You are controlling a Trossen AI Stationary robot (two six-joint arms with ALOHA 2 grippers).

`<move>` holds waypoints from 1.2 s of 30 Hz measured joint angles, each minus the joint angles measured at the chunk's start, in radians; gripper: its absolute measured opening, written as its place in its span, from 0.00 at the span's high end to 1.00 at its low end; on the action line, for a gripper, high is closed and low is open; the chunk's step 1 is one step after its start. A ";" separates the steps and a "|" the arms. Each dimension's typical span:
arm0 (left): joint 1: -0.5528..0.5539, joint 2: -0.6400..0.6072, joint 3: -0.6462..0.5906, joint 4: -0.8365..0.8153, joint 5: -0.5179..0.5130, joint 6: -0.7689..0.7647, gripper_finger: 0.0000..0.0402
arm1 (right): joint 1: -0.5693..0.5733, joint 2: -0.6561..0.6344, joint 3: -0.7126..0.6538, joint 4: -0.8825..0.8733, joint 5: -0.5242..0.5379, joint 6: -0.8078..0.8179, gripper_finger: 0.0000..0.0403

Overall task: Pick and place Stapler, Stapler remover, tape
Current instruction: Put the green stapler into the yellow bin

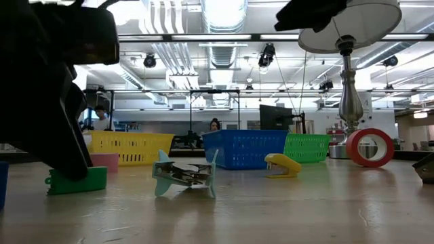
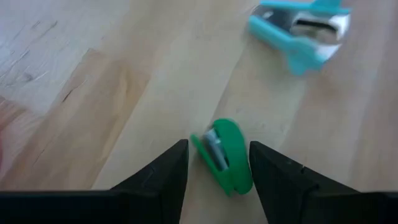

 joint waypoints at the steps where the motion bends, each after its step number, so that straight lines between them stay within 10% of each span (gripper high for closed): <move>1: 0.000 0.000 -0.005 -0.002 0.000 0.000 0.57 | 0.000 0.015 0.014 -0.013 0.000 0.002 0.49; 15: 0.003 -0.001 -0.025 -0.004 -0.002 0.024 0.84 | 0.000 0.159 0.135 -0.101 0.000 -0.010 0.49; 36: 0.189 -0.252 -0.025 -0.346 -0.089 0.254 0.81 | 0.000 0.162 0.141 -0.117 0.000 -0.010 0.49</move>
